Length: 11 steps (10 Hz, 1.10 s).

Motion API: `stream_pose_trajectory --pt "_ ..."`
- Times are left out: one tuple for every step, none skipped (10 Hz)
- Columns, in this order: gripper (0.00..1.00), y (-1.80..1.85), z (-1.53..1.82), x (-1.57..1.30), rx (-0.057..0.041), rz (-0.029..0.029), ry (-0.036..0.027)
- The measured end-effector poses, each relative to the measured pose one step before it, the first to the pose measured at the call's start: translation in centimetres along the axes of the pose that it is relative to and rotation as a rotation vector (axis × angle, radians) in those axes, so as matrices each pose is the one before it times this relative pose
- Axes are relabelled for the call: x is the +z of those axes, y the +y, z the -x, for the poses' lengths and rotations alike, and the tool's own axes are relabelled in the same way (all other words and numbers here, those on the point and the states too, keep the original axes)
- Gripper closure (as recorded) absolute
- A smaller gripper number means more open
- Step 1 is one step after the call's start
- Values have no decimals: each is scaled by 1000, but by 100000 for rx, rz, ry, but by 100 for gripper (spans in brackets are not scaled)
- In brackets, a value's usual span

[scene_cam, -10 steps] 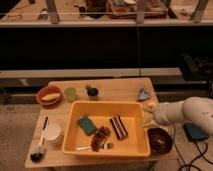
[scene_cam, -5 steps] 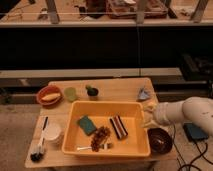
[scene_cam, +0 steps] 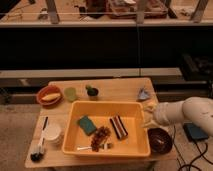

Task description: Place fork in purple bowl

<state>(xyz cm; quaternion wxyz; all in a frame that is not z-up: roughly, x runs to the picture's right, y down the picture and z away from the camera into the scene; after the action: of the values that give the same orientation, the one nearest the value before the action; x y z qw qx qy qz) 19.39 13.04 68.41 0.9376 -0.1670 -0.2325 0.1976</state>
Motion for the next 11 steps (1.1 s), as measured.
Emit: stream_pose_trajectory --pt "46 37 607 138 -6233 -1693 226" --pt "46 174 787 160 -10831 -2159 754" --pt "46 133 575 85 -9663 -1644 857" --pt "46 71 632 -82 -11745 -2355 1497" --pt "46 -29 490 -372 -12629 -3727 2704" --pt "46 10 192 -279 -6562 -1948 1598" --pt "46 -59 272 -38 -3611 -826 506" --pt "46 -78 81 -6 -994 -240 162" --pt "46 -102 -9 -30 1109 -220 -161" --pt "46 -86 41 5 -491 -424 -619" --pt "46 -280 473 39 -4953 -1160 -2027"
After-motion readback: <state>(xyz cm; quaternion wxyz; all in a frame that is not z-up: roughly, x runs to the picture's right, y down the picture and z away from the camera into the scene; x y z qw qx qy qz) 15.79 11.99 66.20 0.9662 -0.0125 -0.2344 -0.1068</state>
